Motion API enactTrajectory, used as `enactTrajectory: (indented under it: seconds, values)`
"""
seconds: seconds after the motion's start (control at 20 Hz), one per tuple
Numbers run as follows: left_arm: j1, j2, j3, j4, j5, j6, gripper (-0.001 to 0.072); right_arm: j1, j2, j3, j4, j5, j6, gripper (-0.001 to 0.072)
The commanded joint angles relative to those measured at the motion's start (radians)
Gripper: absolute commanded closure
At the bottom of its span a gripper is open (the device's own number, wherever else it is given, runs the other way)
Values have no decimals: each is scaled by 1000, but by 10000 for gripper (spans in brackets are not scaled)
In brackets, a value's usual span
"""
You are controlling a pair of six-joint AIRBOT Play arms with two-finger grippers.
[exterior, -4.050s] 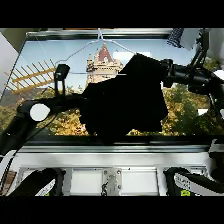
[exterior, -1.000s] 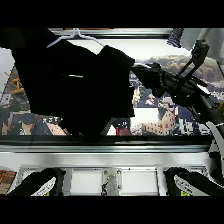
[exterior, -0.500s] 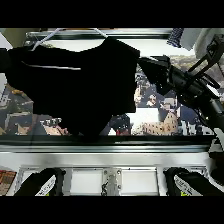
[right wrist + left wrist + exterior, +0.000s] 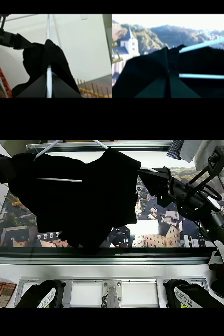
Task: Fold the clothes and pants, and hang the long-sleeved shirts on hangers.
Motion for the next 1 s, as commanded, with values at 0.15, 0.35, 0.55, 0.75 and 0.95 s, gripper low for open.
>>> enactTrajectory:
  seconds: [0.15,0.35,0.55,0.75,0.95]
  values:
    - [151,-20,-3,0,1,44,694,1,-2,0,-140,144,192,703]
    - [180,-76,-3,-4,-80,83,694,1,2,0,-161,193,229,703]
    - [180,-109,-3,-85,-87,119,694,1,2,0,-150,193,228,703]
    - [181,-104,-3,-88,-53,179,694,-2,2,0,-131,188,232,703]
    - [181,-103,-3,-106,-53,179,378,-7,3,0,-133,95,231,703]
